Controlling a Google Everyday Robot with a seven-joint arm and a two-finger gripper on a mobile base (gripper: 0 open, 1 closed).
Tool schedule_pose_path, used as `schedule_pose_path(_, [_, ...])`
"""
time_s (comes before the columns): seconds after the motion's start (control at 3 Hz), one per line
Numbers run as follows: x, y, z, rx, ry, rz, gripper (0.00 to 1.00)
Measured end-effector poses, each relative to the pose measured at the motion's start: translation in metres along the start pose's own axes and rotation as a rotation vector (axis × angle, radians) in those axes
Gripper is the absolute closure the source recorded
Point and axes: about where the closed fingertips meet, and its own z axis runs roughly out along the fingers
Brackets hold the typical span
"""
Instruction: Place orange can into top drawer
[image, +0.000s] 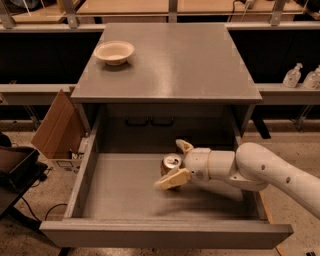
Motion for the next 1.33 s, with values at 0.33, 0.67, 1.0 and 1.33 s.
schedule_pose_path(0.33, [0.000,0.000,0.000,0.000,0.000,0.000,0.00])
schedule_pose_path(0.67, [-0.023,-0.007,-0.021,0.011,0.020,-0.002,0.00])
schedule_pose_path(1.0, [-0.055,-0.011,-0.051,0.003,0.084,-0.001,0.00])
schedule_pose_path(1.33, [-0.096,-0.017,-0.086,-0.016,0.165,-0.060,0.00])
